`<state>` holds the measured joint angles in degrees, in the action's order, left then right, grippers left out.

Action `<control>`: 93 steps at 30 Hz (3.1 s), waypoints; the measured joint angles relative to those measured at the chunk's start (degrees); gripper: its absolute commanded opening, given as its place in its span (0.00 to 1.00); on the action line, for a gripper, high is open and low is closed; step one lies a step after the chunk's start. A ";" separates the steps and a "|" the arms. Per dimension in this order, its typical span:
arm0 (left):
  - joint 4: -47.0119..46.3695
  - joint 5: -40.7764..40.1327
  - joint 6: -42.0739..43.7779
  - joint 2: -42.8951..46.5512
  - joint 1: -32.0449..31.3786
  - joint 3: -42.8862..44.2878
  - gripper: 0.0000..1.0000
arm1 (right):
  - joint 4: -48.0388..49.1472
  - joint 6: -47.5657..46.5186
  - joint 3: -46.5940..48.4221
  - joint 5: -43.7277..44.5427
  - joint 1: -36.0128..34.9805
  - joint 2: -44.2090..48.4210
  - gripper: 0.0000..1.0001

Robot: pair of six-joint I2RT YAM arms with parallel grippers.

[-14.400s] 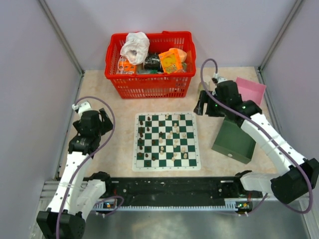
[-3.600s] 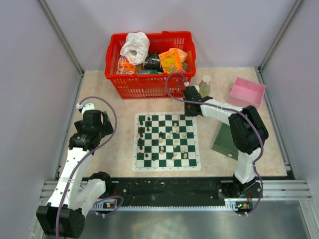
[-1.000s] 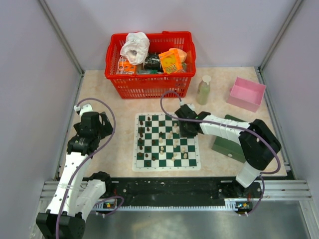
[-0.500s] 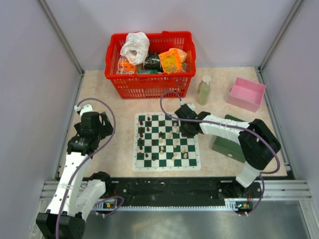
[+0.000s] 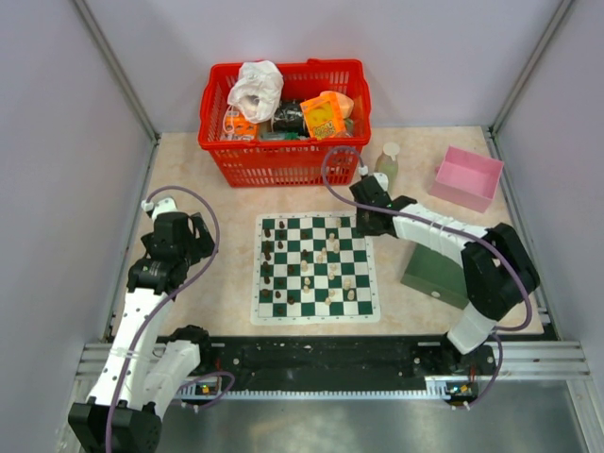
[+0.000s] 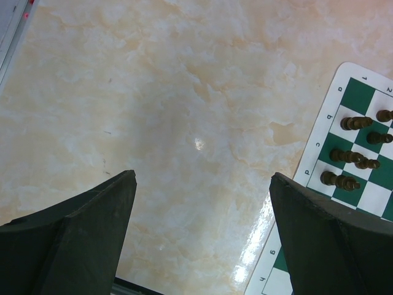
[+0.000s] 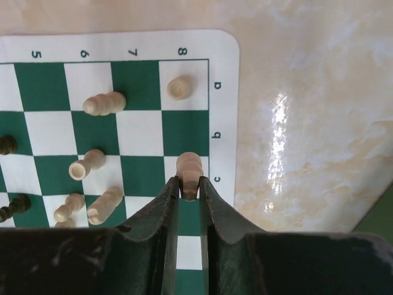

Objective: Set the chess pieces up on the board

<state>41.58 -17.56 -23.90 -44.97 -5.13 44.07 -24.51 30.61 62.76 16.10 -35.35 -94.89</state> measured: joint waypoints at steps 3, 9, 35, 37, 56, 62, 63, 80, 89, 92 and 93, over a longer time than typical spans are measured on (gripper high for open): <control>0.00 0.11 0.00 0.00 0.00 -0.02 0.95 | 0.55 -0.52 0.59 0.17 1.01 -0.17 0.16; 0.00 0.15 -0.02 0.00 0.00 -0.11 0.95 | 2.32 -1.05 1.55 0.13 1.09 -2.16 0.16; 0.00 0.20 -0.02 0.00 0.00 -0.37 0.95 | 3.91 -2.10 2.43 -0.37 1.09 -7.32 0.25; 0.00 0.20 0.00 0.00 0.00 -0.37 0.95 | 3.85 -2.14 2.95 -0.66 1.09 -7.98 0.27; 0.00 0.22 -0.02 0.00 0.00 -0.39 0.94 | 0.92 -4.07 4.87 -1.18 1.09 -6.43 0.50; 0.00 0.22 -0.02 0.00 0.00 -0.39 0.94 | -0.63 -4.02 4.72 -1.86 1.09 0.96 0.57; 0.00 0.22 0.00 0.00 0.00 -0.39 0.94 | -0.79 -3.98 4.70 -2.25 1.09 2.43 0.57; 0.00 0.74 0.00 -0.39 0.00 -0.39 0.94 | -6.32 1.33 -2.80 -7.23 -8.59 9.57 0.57; -0.02 0.87 0.00 -0.68 0.00 -0.39 0.94 | -9.79 6.64 -8.57 -7.76 -12.41 17.18 0.57; -0.02 0.87 0.00 -0.68 0.00 -0.39 0.94 | -10.67 7.93 -10.14 -8.57 -13.68 20.13 0.57; -0.02 0.87 0.00 -0.68 0.00 -0.39 0.94 | -10.75 8.22 -10.67 -8.83 -14.08 20.74 0.57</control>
<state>41.56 -16.69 -23.90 -45.65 -5.13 43.68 -35.27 38.83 52.10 7.27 -49.43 -74.15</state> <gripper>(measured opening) 0.939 0.569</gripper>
